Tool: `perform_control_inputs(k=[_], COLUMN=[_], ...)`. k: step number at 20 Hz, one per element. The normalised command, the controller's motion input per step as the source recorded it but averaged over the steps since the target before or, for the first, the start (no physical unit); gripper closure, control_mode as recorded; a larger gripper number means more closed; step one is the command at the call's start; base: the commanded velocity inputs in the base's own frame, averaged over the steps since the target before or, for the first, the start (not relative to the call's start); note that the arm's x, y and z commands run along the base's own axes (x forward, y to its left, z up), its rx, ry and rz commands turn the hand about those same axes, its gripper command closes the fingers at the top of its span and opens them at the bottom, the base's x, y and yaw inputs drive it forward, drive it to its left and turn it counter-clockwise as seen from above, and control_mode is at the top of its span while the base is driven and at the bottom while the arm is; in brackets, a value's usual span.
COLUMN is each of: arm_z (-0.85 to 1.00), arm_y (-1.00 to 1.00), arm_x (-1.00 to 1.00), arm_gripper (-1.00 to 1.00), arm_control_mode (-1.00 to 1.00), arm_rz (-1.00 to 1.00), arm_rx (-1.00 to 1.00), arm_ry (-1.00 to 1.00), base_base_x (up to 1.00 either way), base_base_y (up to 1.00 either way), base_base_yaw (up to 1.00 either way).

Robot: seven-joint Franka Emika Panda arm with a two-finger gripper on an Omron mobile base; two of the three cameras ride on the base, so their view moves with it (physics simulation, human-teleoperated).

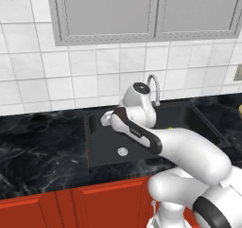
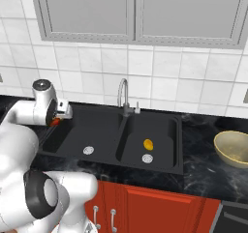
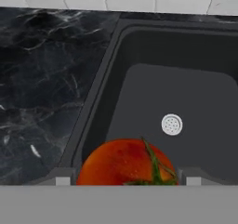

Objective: Remove the mango and tomato from the sink. Then move the bowl and cup from the counter to the sink for washing.

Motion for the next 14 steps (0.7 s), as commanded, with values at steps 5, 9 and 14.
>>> perform_control_inputs(k=[5, 9, 14], arm_z=[0.12, 0.04, 0.05], arm_y=[0.53, 0.52, 0.45], arm_x=[-0.07, -0.1, -0.01], arm_gripper=[1.0, 1.0, 1.0], arm_control_mode=[-1.0, -1.0, -1.0], arm_rz=[0.1, 0.05, 0.08], arm_rx=[-0.2, -0.11, -0.01], arm_ry=[0.0, 0.0, 0.0], base_base_x=[0.0, 0.0, 0.0], base_base_y=[0.0, 0.0, 0.0], base_base_yaw=[0.0, 0.0, 0.0])
